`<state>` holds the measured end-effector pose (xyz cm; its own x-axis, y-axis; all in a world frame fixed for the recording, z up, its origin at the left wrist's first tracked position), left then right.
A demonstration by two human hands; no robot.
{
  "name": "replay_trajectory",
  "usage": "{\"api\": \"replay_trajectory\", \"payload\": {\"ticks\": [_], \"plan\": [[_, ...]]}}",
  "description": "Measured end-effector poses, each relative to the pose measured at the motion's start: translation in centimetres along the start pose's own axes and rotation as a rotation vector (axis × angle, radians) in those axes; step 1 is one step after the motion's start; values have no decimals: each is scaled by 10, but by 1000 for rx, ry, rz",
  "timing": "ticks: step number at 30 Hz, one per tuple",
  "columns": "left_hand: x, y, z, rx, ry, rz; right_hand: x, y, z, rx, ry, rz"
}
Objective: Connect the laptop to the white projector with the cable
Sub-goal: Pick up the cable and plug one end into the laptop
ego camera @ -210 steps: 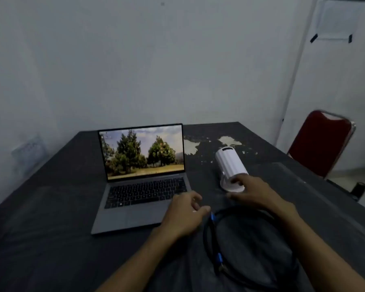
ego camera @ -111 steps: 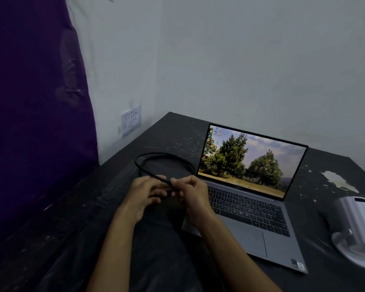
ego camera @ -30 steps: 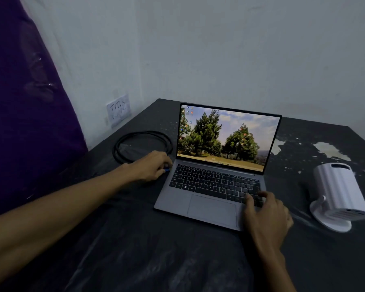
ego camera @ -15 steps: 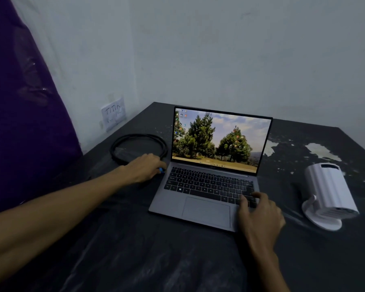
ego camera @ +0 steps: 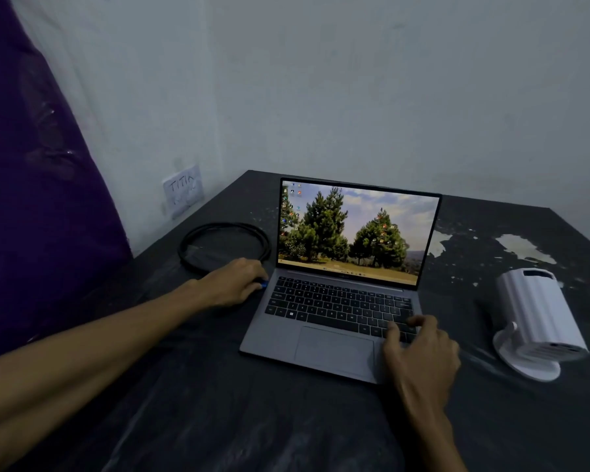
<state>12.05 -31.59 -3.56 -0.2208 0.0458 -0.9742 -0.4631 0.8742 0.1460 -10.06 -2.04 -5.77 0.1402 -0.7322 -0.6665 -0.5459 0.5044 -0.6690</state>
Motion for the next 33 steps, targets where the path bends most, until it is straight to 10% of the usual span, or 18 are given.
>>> {"api": "replay_trajectory", "payload": {"ticks": [17, 24, 33], "plan": [[1, 3, 4, 32, -5, 1, -2, -2, 5, -11, -1, 4], [-21, 10, -32, -563, 15, -62, -2, 5, 3, -4, -13, 9], [-29, 25, -48, -688, 56, -216, 2, 9, -4, 18, -22, 38]]}}
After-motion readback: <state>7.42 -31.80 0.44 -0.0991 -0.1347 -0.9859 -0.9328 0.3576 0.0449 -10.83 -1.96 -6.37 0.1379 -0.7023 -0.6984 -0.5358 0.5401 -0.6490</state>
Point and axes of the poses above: each hand's wrist, its own z-axis away from the middle knuckle, its own x-axis out of the palm, y = z × x, the point moved 1 cm from there along -z, towards the middle knuckle, and after that the axes turned 4 degrees about -x, right-handed, at the moved point
